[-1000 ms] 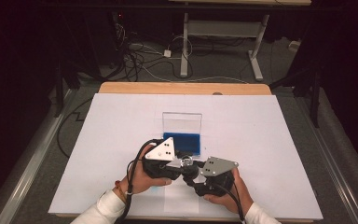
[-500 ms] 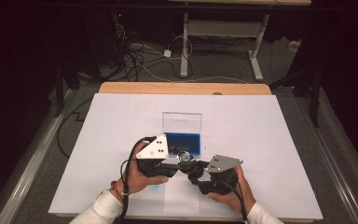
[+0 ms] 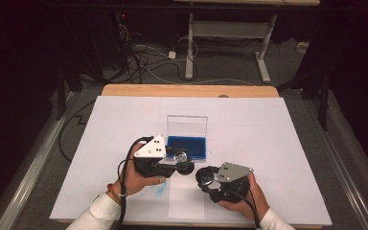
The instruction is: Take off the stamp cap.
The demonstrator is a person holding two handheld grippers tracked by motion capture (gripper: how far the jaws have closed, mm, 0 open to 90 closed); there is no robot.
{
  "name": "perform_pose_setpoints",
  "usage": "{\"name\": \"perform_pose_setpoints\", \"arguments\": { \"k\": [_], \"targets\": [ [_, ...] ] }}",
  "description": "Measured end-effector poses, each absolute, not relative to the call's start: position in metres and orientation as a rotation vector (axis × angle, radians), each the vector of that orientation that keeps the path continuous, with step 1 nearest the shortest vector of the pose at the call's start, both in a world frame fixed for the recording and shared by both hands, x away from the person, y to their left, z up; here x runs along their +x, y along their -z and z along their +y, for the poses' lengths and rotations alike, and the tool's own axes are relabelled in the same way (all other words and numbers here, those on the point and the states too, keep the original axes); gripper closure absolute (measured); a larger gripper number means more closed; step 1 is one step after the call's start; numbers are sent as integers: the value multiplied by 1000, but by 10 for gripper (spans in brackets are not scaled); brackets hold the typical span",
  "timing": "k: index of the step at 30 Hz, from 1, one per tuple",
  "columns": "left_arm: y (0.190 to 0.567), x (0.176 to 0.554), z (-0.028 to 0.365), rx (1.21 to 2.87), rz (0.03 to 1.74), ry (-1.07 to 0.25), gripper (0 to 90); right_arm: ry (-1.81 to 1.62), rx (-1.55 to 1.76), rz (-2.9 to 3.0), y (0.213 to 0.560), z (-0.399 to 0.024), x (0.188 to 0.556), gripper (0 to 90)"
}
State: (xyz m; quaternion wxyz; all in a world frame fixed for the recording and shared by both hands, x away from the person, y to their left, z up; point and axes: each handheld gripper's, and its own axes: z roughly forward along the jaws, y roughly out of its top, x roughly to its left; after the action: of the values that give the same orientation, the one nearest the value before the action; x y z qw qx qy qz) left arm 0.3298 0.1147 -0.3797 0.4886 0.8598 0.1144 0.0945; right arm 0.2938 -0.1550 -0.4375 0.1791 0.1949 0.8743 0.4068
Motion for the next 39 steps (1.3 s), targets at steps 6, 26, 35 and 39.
{"name": "perform_pose_setpoints", "arguments": {
  "k": [6,26,35,39],
  "targets": [
    [379,333,120,2114,298,-260,549,-1147,578,2430,429,-170,293,390],
    [383,346,141,2134,397,-309,548,-1146,598,2348,415,-191,288,389],
    [384,350,145,2146,416,-328,548,-1152,592,2341,413,-193,286,389],
    [386,351,148,2146,431,-325,548,-1153,610,2333,413,-199,284,389]
  ]
}}
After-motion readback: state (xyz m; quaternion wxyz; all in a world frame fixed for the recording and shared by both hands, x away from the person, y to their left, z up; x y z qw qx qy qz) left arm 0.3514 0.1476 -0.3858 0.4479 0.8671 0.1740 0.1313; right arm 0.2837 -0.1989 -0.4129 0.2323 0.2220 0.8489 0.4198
